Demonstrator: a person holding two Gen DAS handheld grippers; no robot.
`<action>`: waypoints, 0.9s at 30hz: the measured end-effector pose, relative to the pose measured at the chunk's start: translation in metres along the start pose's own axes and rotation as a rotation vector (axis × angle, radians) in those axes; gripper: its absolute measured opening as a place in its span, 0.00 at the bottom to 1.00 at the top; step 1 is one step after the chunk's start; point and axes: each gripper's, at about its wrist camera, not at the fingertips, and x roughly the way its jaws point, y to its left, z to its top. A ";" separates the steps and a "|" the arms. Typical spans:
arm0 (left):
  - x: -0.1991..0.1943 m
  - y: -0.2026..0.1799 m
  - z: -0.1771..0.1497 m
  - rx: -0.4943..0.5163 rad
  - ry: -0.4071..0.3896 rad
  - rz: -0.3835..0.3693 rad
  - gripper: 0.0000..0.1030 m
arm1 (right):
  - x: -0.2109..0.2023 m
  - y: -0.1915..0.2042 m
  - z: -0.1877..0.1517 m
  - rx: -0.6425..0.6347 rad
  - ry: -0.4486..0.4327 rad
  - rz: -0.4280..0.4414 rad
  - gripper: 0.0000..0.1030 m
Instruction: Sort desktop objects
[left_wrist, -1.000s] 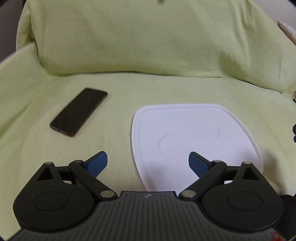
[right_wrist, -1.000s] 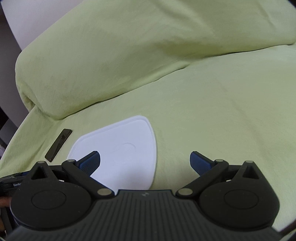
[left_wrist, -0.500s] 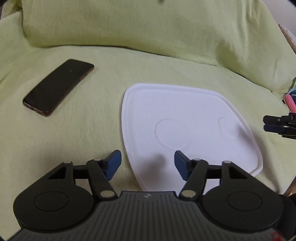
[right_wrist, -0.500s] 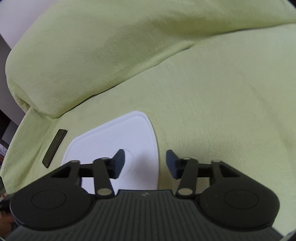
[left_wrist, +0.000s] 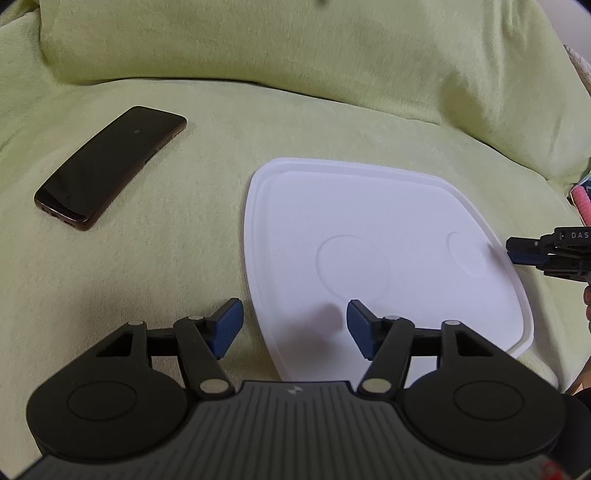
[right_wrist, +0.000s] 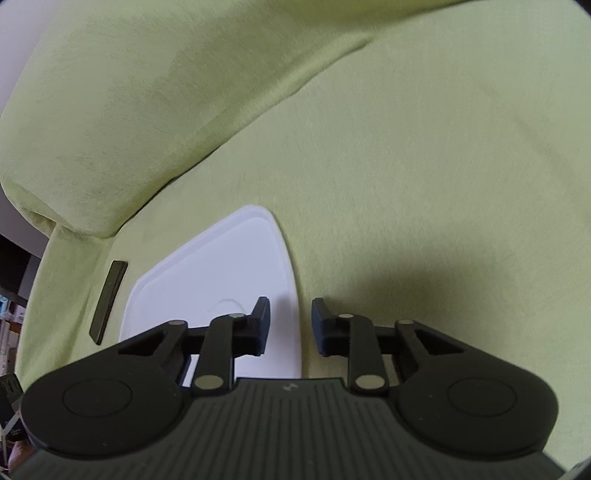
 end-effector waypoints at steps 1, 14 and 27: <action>0.000 -0.001 0.000 0.004 0.002 0.002 0.62 | 0.002 0.000 -0.001 -0.001 0.009 0.003 0.19; -0.002 -0.001 -0.001 0.041 0.005 0.052 0.34 | 0.001 0.006 -0.007 -0.035 0.006 -0.021 0.12; -0.007 0.034 -0.004 -0.130 0.035 -0.079 0.05 | -0.014 -0.008 -0.017 -0.019 0.032 0.007 0.05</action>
